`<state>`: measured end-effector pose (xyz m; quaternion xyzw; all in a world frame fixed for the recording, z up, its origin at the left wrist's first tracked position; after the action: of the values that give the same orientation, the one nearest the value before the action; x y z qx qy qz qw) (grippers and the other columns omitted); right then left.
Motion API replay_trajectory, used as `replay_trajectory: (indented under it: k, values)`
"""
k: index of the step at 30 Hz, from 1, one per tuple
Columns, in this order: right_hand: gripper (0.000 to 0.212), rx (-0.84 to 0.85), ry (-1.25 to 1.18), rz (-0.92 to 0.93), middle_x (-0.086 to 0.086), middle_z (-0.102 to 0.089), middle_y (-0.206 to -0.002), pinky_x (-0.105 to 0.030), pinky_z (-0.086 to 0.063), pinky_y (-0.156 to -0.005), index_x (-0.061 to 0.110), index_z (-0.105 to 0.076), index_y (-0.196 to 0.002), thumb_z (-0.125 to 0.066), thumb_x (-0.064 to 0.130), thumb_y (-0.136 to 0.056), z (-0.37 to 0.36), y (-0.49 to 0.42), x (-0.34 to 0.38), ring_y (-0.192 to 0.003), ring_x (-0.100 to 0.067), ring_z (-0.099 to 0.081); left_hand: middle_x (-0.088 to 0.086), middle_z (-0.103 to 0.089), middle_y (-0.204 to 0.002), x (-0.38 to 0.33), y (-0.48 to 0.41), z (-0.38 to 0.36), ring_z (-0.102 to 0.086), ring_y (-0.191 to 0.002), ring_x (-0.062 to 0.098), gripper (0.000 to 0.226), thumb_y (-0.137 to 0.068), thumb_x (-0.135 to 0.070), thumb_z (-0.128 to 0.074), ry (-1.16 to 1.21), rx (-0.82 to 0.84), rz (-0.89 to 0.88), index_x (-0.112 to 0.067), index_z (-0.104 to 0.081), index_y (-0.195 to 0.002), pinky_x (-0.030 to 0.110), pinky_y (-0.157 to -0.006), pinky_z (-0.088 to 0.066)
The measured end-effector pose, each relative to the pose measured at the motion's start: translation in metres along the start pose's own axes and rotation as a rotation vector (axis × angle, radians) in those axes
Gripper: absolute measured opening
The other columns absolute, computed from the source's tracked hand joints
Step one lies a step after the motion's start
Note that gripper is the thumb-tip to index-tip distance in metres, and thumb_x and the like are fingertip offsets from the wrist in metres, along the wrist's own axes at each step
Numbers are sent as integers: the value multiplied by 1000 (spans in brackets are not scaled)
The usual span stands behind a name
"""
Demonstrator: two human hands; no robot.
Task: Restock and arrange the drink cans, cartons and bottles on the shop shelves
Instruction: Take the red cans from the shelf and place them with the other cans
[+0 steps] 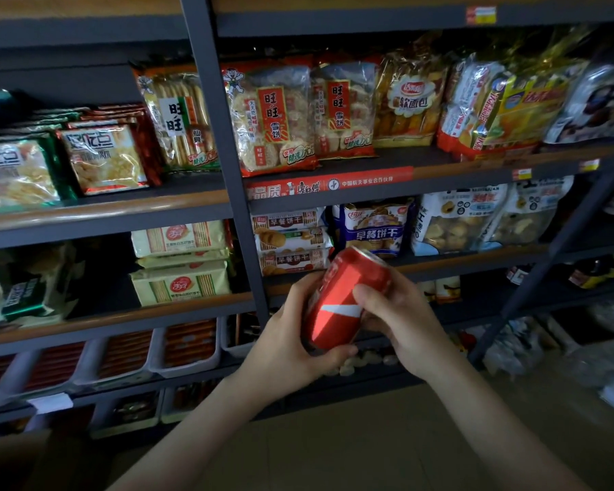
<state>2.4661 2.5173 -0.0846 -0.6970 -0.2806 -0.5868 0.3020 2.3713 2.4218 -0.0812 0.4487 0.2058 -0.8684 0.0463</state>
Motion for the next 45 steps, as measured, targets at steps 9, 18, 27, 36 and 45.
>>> replay_trajectory:
  k: [9, 18, 27, 36, 45]
  values:
    - [97, 100, -202, -87, -3, -69, -114, -30, -57, -81, 15, -50, -131, -88, 57, -52, -2, -10, -2, -107, -20, -66, -24, -51, -116, -11, 0, 18, -54, -105, -17, 74, -66, -48, -82, -33, -215, -8, -45, -35, -124, 4, -78, -46]
    - [91, 0, 1373, 709, -4, -24, -155, -59, -16, -116, 19, -25, -150, -74, 37, -75, -2, 6, 38, -147, -24, -16, -23, -57, -100, -25, -27, 23, -58, -83, -19, 77, -62, -53, -75, -174, -114, -31, -25, -48, -128, 3, -70, -46]
    - [56, -205, 716, 309, 20, -65, -108, -11, -45, -86, 33, -55, -118, -83, 38, -69, 56, -14, 70, -100, 7, -58, -11, -69, -98, -69, -90, 15, -67, -83, -1, 66, -70, -56, -70, -105, -40, -76, -26, -49, -125, 15, -73, -53]
    - [65, -97, -34, 191, 4, -73, -107, -45, -51, -94, 24, -57, -121, -78, 29, -60, 107, -97, 168, -101, -16, -69, -15, -67, -99, -130, -196, 55, -63, -91, -6, 26, -91, -27, -64, -147, -204, -183, -32, -55, -115, 13, -80, -52]
    - [73, -277, 167, 667, 12, -63, -117, -33, -46, -96, 42, -46, -116, -86, 30, -56, 140, -209, 319, -109, -5, -60, 1, -55, -128, -169, -302, 143, -52, -117, 18, 48, -93, -33, -58, -780, -587, -339, -16, -47, -137, 30, -93, -45]
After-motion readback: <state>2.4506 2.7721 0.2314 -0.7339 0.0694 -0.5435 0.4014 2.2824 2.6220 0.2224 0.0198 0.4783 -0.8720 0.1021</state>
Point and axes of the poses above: each hand's wrist, its own y-axis away from the middle knuckle, its own z-axis out of the back of the hand, x = y × z, the point moved 9 cm from there along -y, towards the middle knuckle
